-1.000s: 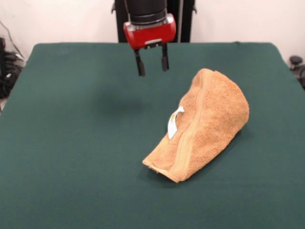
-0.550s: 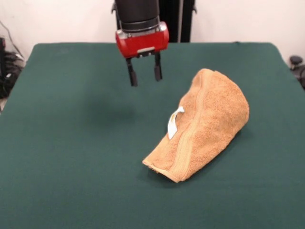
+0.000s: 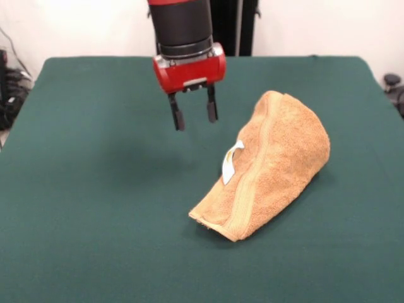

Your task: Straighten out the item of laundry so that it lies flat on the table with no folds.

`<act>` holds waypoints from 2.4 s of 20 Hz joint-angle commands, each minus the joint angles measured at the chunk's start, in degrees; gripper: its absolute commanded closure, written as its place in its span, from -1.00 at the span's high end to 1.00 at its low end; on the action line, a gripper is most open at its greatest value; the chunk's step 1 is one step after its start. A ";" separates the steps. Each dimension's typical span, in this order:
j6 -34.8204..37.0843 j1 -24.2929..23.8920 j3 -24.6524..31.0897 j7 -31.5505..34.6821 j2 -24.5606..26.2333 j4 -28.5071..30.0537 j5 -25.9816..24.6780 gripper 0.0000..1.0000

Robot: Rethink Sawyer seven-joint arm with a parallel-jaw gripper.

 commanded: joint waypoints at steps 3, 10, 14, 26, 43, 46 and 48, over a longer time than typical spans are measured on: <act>11.34 -1.09 7.79 -15.72 3.63 -4.22 -1.71 1.00; 9.08 -0.75 7.36 -14.09 6.34 -5.40 -5.70 1.00; 8.93 -0.94 7.76 -12.74 6.68 -5.65 -5.98 1.00; 9.99 -1.26 8.84 -10.79 6.80 -6.27 -6.54 1.00; 10.54 -1.76 9.47 -10.28 6.50 -5.95 -6.44 1.00; 11.05 -0.88 9.22 -9.21 7.13 -7.05 -5.84 1.00; 11.18 -0.22 9.02 -8.42 7.62 -7.69 -5.54 1.00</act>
